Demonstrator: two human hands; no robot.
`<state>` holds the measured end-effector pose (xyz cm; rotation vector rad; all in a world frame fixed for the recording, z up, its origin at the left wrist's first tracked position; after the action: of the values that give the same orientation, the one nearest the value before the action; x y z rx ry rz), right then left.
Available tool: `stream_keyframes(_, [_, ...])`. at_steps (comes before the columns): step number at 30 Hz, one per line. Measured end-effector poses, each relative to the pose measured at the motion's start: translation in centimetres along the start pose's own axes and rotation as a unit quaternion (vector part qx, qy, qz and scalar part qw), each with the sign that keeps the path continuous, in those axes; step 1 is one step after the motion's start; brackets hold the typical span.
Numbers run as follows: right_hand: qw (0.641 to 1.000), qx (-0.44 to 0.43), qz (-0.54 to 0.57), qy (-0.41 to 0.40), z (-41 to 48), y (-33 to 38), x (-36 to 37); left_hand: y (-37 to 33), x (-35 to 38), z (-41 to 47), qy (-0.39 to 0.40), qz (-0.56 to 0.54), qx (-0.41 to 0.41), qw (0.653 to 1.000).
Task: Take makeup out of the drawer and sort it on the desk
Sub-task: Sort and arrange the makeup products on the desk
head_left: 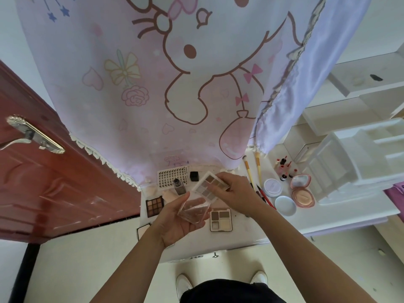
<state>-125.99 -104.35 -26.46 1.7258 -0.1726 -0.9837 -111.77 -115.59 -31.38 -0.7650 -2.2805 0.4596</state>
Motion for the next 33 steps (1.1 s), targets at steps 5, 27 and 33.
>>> stream_keyframes(5, [0.99,0.121,0.053,0.041,-0.1,-4.6,1.7,0.9,-1.8,0.6,-0.031,0.033,0.009,0.999])
stream_keyframes(27, [0.901,0.384,0.173,0.102,-3.8,-12.2,15.5,8.2,-11.9,5.1,-0.286,0.23,-0.051,0.929])
stream_keyframes(33, [0.913,0.37,0.146,0.09,-3.2,-13.2,16.8,7.9,-12.6,6.5,-0.303,0.287,-0.022,0.909])
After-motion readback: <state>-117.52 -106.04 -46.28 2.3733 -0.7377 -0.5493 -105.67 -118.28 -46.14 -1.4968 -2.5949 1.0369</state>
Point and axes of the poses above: each hand's wrist, its own z-axis towards the middle knuckle, its own x-axis out of the palm, y = z × x, the point moved 6 cm from there along z, towards the middle knuckle, and after that the axes turned 4 degrees about -y, right-handed, at the moved point
